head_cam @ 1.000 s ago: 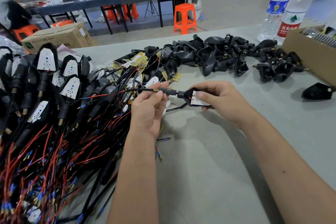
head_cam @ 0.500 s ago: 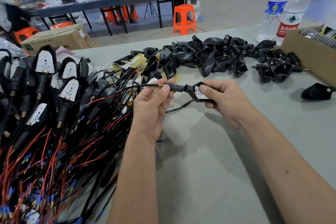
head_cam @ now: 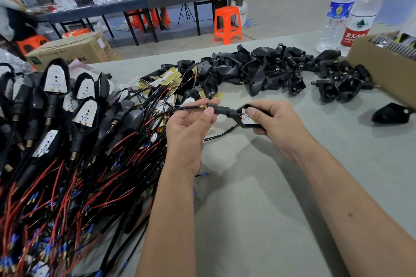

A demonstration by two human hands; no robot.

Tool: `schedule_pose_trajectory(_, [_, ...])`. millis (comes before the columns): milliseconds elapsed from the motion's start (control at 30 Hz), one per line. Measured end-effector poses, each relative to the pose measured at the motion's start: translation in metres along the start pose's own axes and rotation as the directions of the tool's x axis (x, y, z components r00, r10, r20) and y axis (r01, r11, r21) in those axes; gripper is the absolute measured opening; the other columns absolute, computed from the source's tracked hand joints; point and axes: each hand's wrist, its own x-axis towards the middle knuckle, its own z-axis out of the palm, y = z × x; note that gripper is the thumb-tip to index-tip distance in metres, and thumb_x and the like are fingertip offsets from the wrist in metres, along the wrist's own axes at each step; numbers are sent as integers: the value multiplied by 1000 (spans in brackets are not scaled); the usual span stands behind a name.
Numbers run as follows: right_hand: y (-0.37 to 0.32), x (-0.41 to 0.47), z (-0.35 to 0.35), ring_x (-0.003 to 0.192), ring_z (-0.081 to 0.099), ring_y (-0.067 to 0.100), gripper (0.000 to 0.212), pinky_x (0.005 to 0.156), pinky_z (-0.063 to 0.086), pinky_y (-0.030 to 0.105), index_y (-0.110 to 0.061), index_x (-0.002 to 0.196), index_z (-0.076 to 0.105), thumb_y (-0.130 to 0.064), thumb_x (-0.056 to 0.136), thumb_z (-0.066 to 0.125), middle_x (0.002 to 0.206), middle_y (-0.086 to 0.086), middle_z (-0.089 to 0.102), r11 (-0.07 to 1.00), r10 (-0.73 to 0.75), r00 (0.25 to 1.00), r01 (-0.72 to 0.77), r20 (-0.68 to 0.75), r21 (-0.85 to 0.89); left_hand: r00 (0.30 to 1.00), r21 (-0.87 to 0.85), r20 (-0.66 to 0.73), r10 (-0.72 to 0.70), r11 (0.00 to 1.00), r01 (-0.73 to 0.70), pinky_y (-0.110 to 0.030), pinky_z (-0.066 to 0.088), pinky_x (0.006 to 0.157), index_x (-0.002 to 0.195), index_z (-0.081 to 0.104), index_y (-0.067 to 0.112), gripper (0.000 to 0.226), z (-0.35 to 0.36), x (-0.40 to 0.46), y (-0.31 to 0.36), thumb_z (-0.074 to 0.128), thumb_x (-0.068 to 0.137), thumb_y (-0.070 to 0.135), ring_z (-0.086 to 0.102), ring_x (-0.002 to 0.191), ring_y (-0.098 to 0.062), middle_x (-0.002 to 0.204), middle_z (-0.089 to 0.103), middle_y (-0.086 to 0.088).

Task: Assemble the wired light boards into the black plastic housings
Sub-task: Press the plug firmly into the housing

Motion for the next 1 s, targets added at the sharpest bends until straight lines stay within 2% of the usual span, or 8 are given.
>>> schedule_pose_trajectory(100, [3, 1, 0, 76, 58, 13, 18, 59, 46, 17, -13, 104, 78, -10, 103, 60, 88, 8, 68, 994, 46, 999, -47, 13, 97, 1000, 40, 10, 12, 999, -12, -25, 58, 84, 108, 67, -3, 16, 0, 1, 0, 61, 95, -8, 73, 92, -17, 107, 77, -15])
schedule_pose_trajectory(233, [8, 1, 3, 63, 53, 6, 19, 54, 41, 15, -7, 107, 77, -8, 103, 58, 81, 3, 68, 985, 67, 997, -71, 26, 160, 1000, 104, 0, 24, 994, -24, -25, 59, 81, 99, 72, 5, 16, -1, 1, 0, 63, 94, -7, 72, 83, -15, 103, 78, -14])
schedule_pose_trajectory(300, [9, 1, 3, 58, 53, 1, 18, 52, 40, 13, -10, 104, 78, -9, 103, 59, 74, -4, 68, 993, 71, 997, -69, -23, 93, 999, 135, -31, 12, 991, -8, -29, 60, 87, 97, 73, 6, 17, 1, 1, -4, 64, 94, -7, 73, 91, -20, 103, 78, -16])
schedule_pose_trajectory(433, [11, 3, 2, 55, 51, 3, 20, 52, 39, 16, -19, 92, 78, -12, 101, 61, 66, -10, 65, 987, 78, 992, -90, -99, -132, 994, 171, -100, -46, 983, 62, -26, 59, 84, 98, 72, 2, 14, 7, -1, -12, 63, 94, -9, 72, 102, -27, 106, 76, -20])
schedule_pose_trajectory(600, [5, 1, 0, 55, 52, 0, 23, 50, 38, 13, -12, 97, 77, -8, 104, 56, 69, -8, 66, 996, 82, 995, -84, 58, 38, 994, 17, -71, -78, 997, 79, -22, 58, 81, 103, 67, 1, 11, 4, 1, -9, 60, 98, -5, 73, 98, -17, 106, 77, -14])
schedule_pose_trajectory(767, [3, -5, 0, 50, 44, 7, 25, 48, 34, 17, -6, 93, 75, -6, 105, 54, 65, -4, 62, 990, 135, 988, -132, 74, -48, 995, 164, -102, -8, 986, 24, -24, 58, 83, 98, 69, 7, 15, 7, -2, -14, 62, 96, -6, 74, 101, -19, 103, 78, -12])
schedule_pose_trajectory(900, [-6, -4, 2, 48, 51, 1, 27, 47, 40, 14, -5, 90, 72, -6, 106, 51, 61, -4, 63, 992, 125, 990, -124, 68, -12, 995, -16, -89, -46, 999, 45, -22, 58, 83, 106, 66, -1, 11, 8, -3, -12, 60, 97, -6, 72, 99, -19, 106, 77, -12])
schedule_pose_trajectory(1000, [-8, -6, 2, 46, 50, 2, 27, 46, 39, 13, -4, 88, 70, -4, 106, 50, 61, 0, 60, 992, 126, 989, -128, 81, 13, 996, -61, -76, -53, 997, 48, -22, 59, 82, 104, 66, 0, 12, 9, -3, -13, 59, 97, -7, 73, 95, -18, 105, 77, -13])
